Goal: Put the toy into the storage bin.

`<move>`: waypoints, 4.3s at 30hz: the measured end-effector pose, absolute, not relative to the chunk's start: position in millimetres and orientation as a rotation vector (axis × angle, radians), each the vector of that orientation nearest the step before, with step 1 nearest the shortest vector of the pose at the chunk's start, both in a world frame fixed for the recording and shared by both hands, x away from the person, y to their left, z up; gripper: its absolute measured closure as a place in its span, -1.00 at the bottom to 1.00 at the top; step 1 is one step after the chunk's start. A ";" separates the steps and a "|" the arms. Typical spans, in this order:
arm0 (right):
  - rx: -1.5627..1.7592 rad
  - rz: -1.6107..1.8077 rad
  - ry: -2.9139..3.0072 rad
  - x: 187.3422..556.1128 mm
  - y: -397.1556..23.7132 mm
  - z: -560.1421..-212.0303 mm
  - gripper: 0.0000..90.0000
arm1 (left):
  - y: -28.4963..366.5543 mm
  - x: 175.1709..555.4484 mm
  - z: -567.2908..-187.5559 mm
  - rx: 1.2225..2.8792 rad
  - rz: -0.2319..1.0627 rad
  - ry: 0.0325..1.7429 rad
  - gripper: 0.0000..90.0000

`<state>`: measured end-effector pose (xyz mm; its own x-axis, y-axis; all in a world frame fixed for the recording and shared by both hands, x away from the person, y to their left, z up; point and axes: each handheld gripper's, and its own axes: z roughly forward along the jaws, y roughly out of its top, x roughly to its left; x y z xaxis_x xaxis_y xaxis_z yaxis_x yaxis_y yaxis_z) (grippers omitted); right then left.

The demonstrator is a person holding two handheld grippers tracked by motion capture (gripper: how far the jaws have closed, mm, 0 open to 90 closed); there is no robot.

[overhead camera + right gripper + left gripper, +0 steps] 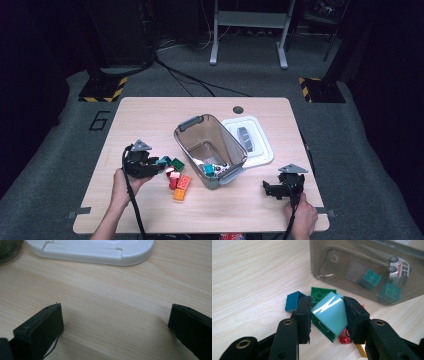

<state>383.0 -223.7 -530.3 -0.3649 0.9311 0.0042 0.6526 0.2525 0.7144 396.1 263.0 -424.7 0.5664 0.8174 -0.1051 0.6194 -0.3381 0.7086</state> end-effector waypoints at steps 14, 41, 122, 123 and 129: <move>1.441 0.890 2.109 383.0 -223.7 -530.3 -1.00 | 254.5 406.1 -387.4 2.103 0.407 1.071 0.33; 1.441 0.890 2.108 383.0 -223.8 -530.2 -1.00 | 193.5 419.8 -342.6 2.121 0.452 0.924 0.33; 1.439 0.889 2.111 382.9 -223.8 -530.3 -1.00 | 226.0 380.5 -443.4 2.131 0.346 1.154 -0.92; 1.439 0.890 2.111 382.9 -223.8 -530.3 -1.00 | 224.0 380.4 -449.4 2.136 0.347 1.165 -0.97; 1.439 0.889 2.111 382.9 -223.8 -530.3 -1.00 | 220.6 382.3 -471.8 2.192 0.378 1.201 -0.99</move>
<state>382.9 -223.8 -530.3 -0.3667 0.9303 0.0036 0.6524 0.2543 0.7140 382.3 220.6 -471.8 0.5492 0.8348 -0.0384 0.6627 -0.4070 0.6287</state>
